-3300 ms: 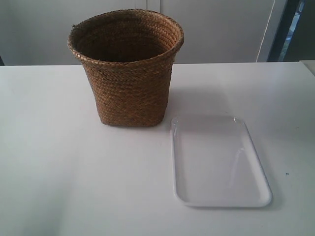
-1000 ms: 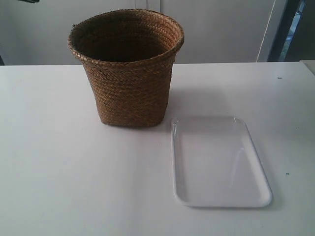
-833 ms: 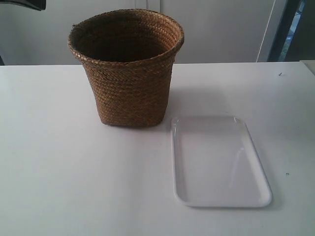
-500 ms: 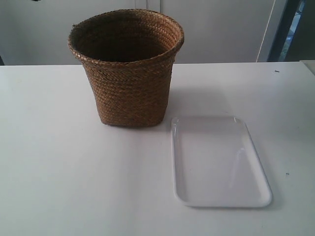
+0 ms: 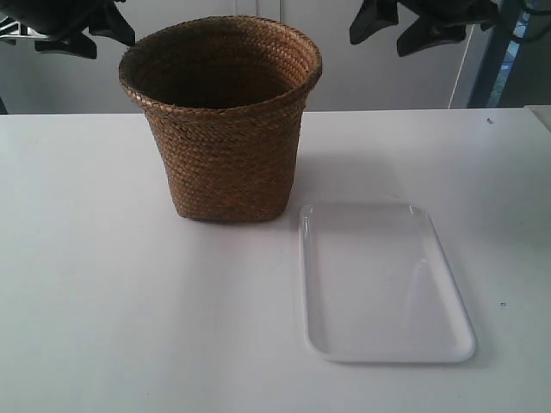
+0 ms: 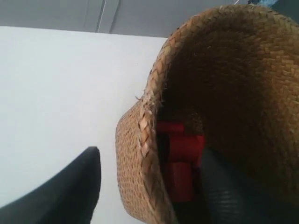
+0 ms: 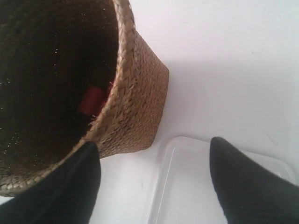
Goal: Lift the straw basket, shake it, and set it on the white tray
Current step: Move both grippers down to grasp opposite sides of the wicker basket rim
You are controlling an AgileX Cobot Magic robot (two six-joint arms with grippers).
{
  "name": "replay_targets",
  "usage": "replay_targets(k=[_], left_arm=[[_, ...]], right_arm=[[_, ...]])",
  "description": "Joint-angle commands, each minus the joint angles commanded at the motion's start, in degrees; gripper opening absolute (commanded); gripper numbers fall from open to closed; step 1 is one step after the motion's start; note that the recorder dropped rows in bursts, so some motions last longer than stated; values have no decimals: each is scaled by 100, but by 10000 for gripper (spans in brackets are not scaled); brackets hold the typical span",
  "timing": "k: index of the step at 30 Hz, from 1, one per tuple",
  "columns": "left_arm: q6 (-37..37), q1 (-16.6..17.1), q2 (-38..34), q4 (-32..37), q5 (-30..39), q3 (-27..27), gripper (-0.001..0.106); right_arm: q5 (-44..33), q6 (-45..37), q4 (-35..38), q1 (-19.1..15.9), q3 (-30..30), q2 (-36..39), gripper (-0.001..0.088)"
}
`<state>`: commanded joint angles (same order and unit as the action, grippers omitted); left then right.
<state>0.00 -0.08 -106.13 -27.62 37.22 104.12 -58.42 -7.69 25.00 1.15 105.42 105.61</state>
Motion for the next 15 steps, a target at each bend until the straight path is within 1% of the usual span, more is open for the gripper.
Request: replay_targets(k=[1, 5, 8, 11, 15], left_arm=[[0, 0, -32, 24, 49, 0, 655], [0, 0, -158, 63, -178, 0, 655], [0, 0, -194, 63, -72, 0, 655], [0, 0, -194, 75, -33, 0, 655], [0, 0, -194, 86, -93, 0, 655]], right_arm=[[-52, 0, 0, 0, 0, 29, 630], [-131, 0, 0, 0, 0, 75, 630], [-118, 0, 0, 0, 0, 96, 630], [44, 0, 200, 0, 0, 122, 630], [367, 0, 685, 12, 0, 178, 630]])
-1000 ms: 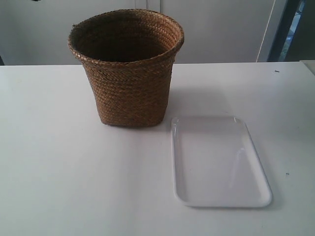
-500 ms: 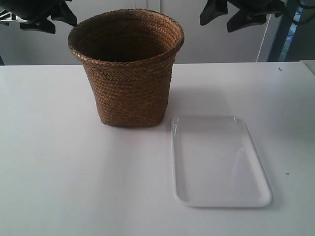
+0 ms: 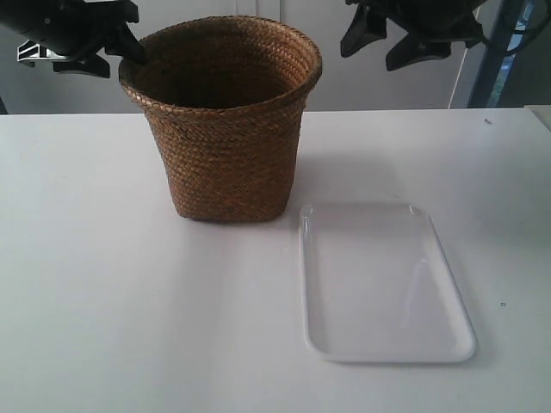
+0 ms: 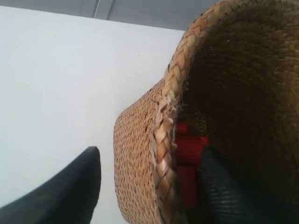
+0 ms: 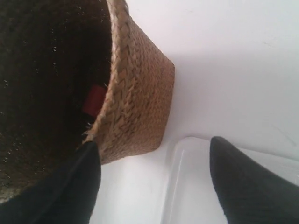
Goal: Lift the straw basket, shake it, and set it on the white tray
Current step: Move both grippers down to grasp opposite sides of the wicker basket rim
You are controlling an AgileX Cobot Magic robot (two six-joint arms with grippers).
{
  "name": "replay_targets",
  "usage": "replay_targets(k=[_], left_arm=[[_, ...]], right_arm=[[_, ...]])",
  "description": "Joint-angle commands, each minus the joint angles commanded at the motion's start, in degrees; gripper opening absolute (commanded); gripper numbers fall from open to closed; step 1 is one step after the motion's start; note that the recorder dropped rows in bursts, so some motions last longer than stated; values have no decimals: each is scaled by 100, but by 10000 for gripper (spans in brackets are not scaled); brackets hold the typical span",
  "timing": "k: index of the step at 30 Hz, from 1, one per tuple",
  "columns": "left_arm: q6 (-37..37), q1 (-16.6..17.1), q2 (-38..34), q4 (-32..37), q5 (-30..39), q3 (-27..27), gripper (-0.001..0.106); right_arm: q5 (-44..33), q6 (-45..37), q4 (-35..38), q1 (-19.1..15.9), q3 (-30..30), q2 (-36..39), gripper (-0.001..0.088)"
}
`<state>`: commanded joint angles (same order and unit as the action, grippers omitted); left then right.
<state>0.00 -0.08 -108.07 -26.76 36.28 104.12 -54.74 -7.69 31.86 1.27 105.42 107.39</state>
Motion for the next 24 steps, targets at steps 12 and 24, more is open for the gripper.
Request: replay_targets(k=[12, 24], left_arm=[[-153, 0, -58, -25, -359, 0, 625], [-155, -11, -635, -653, -467, 0, 605]], right_arm=[[1567, -251, 567, 533, 9, 802, 630], [2010, -275, 569, 670, 9, 1413, 611]])
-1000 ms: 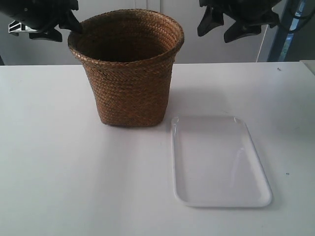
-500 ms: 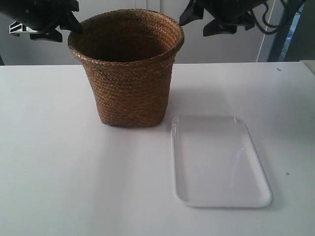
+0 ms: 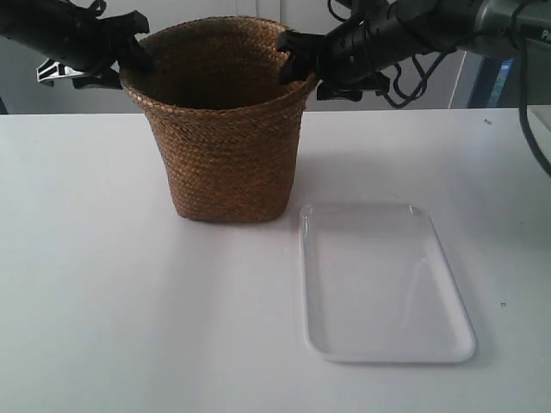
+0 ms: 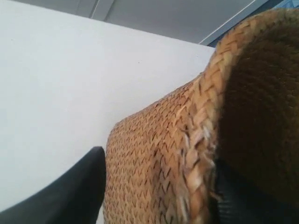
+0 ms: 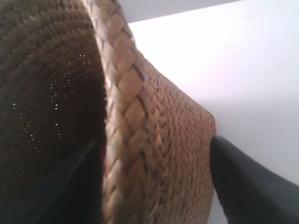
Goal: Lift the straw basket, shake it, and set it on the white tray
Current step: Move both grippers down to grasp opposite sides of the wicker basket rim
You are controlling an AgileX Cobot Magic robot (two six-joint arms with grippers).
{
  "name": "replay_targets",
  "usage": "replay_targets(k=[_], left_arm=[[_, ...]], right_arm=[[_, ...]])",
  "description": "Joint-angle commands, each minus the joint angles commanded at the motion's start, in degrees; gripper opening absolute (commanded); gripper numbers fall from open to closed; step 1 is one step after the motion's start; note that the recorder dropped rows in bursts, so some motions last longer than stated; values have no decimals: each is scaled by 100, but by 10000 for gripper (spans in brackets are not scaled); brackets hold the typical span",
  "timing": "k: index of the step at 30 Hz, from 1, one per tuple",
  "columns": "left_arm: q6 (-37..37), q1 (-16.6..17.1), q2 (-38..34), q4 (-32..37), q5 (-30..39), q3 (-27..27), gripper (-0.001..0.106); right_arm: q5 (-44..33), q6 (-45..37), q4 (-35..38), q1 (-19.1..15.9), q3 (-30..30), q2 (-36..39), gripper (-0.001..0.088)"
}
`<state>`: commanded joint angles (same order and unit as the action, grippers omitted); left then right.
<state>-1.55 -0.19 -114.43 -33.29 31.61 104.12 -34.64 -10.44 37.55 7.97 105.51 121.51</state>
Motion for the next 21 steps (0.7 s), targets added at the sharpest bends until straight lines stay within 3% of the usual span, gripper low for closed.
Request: replay_targets(k=[3, 6, 12, 14, 21], left_arm=[[9, 0, -46, -31, -12, 0, 579], [9, 0, -46, -150, -86, 0, 451], [570, -25, -46, -1026, -166, 0, 108], [877, -49, -32, -1274, -144, 0, -3], [1609, -49, 289, -1567, 30, 0, 0]], right_arm=[[25, 0, 0, 0, 0, 1, 560], [59, 0, 0, 0, 0, 1, 436], [21, 0, 13, 0, 0, 1, 1], [-62, 0, 13, 0, 0, 1, 0], [-103, -235, 13, 0, 0, -318, 0]])
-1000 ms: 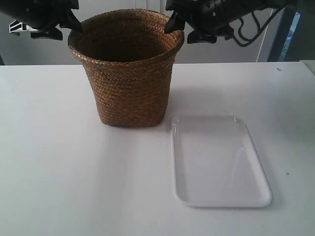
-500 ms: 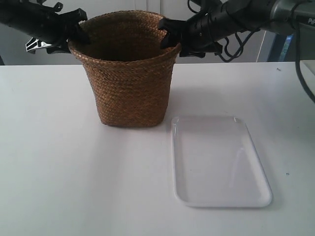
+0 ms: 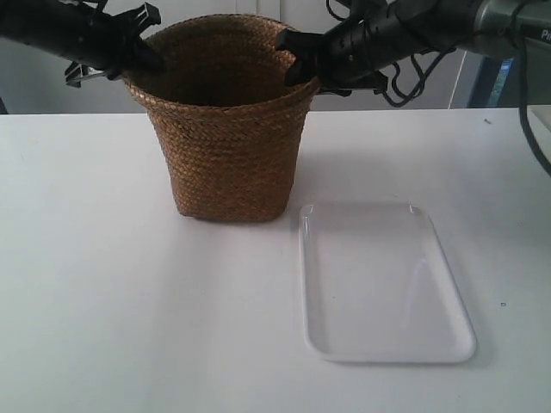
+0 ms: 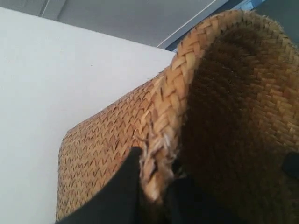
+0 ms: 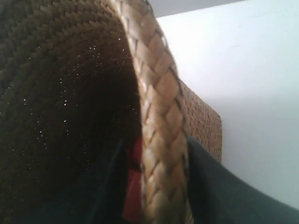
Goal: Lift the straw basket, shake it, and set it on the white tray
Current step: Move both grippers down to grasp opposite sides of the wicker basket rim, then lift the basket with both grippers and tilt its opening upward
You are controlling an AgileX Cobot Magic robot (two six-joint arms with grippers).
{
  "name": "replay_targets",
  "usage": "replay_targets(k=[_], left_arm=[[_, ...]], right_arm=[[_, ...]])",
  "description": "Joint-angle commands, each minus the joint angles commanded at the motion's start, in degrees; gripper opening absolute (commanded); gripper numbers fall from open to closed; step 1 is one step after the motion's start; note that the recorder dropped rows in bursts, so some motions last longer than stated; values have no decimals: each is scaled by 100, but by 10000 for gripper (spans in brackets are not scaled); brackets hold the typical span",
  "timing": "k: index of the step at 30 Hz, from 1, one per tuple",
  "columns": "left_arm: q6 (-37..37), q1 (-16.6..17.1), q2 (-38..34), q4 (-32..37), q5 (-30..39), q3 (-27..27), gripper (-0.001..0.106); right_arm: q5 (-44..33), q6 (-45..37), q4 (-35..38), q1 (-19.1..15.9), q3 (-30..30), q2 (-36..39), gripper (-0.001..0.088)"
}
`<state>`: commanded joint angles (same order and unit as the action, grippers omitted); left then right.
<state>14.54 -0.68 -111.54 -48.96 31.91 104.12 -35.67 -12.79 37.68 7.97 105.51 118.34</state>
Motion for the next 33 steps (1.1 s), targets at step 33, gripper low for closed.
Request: replay_targets(k=[33], left_arm=[[1245, -1270, 3136, 578, -859, -2662, 0]], right_arm=[[-591, 1010, -1812, 790, -2172, -3186, 0]])
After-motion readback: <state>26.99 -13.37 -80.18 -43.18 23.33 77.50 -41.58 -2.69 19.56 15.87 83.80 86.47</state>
